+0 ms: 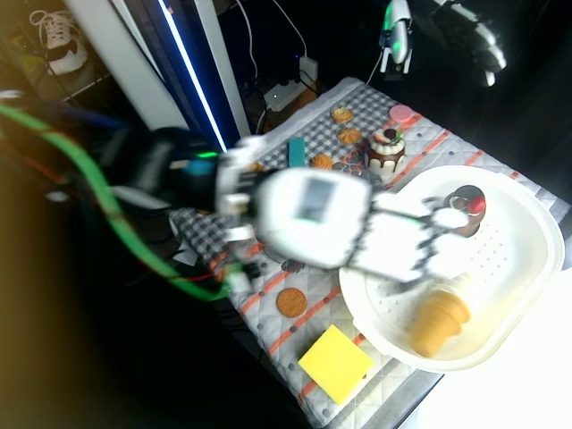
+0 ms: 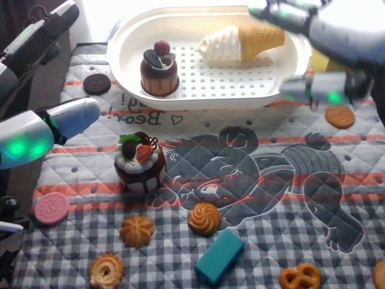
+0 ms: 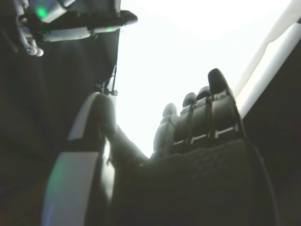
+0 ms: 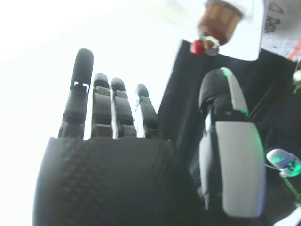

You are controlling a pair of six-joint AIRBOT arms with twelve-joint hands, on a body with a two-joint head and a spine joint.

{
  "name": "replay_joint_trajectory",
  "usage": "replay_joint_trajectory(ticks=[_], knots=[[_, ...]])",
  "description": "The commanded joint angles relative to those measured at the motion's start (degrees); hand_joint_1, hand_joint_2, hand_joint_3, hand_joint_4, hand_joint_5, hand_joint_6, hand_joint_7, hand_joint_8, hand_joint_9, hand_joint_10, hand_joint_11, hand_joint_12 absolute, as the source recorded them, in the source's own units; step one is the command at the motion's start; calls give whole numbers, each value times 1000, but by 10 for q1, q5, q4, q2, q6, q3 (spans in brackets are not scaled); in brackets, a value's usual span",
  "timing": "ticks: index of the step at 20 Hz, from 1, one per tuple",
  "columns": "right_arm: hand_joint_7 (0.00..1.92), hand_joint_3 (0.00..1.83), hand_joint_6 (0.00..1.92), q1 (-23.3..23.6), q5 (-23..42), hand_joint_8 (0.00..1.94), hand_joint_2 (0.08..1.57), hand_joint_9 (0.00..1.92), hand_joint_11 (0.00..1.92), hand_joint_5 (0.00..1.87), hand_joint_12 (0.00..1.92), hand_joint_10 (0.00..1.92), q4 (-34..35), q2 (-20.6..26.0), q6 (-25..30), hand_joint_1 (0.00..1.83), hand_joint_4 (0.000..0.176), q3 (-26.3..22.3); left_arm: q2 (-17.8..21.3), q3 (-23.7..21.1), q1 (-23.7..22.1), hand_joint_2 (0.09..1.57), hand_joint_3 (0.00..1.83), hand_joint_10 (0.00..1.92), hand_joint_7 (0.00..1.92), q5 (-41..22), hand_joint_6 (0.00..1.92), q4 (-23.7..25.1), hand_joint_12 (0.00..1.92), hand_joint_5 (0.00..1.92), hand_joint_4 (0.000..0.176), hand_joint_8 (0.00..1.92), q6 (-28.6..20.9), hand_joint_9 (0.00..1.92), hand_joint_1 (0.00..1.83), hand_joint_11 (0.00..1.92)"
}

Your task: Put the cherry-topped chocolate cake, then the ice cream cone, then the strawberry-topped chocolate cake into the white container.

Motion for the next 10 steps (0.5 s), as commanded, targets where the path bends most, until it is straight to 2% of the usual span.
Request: replay_joint_trajectory(ticks=[1, 2, 3, 4, 5, 6, 7, 8, 9, 10], knots=[[0, 4, 0, -9, 100, 0, 1181, 17, 0, 0, 643, 86, -15, 11, 18, 612, 14, -9, 5, 0, -2, 1123, 0, 0, 0, -56, 0, 10, 42, 3, 133, 0, -3, 0, 747, 0], [0, 4, 0, -37, 130, 0, 1208, 15, 0, 0, 237, 28, -31, 27, 55, 606, 17, -23, 5, 0, -2, 1124, 0, 0, 0, -47, 0, 12, 8, 0, 109, 0, -2, 0, 812, 0], [0, 0, 0, -63, 154, 0, 1201, 14, 0, 0, 254, 14, -41, 39, 82, 587, 7, -34, 6, 0, -2, 1117, 0, 0, 0, -37, 0, 15, 1, 0, 90, 0, 0, 0, 789, 0], [0, 0, 0, -81, 168, 0, 1190, 26, 0, 0, 363, 14, -46, 49, 91, 562, 0, -44, 7, 0, -2, 1115, 0, 0, 0, -31, 0, 18, 0, 0, 71, 0, 0, 0, 780, 0], [0, 1, 0, -97, 182, 0, 1202, 9, 0, 0, 297, 5, -46, 58, 92, 556, 0, -55, 9, -1, -2, 1105, 0, 0, 0, -24, 0, 21, 0, 0, 54, 0, 1, 0, 805, 0], [0, 1, 0, -117, 198, 0, 1206, 1, 0, 0, 98, 0, -46, 70, 92, 629, 1, -69, 12, -2, -2, 1088, 0, 0, 0, -14, 0, 26, 0, 0, 55, 0, 1, 0, 805, 0], [0, 1, 0, -142, 215, 0, 1206, 0, 0, 0, 19, 0, -46, 84, 92, 646, 3, -84, 14, -3, -3, 1084, 0, 0, 0, -1, 0, 32, 0, 0, 55, 0, 2, 0, 805, 0], [0, 0, 0, -164, 231, 0, 1193, 0, 24, 0, 15, 0, -46, 95, 93, 599, 0, -95, 16, -3, -3, 1073, 0, 0, 0, 14, 0, 38, 0, 0, 43, 0, 3, 0, 817, 0], [0, 0, 0, -183, 243, 0, 1180, 0, 12, 0, 9, 0, -46, 105, 96, 598, 12, -105, 17, -3, -5, 1019, 64, 0, 0, 34, 0, 45, 245, 0, 60, 0, 5, 0, 777, 0], [0, 0, 0, -196, 251, 0, 1178, 0, 22, 0, 14, 0, -46, 112, 96, 594, 5, -113, 17, -2, -10, 1011, 34, 0, 0, 52, 0, 51, 279, 0, 62, 0, 8, 0, 763, 0]])
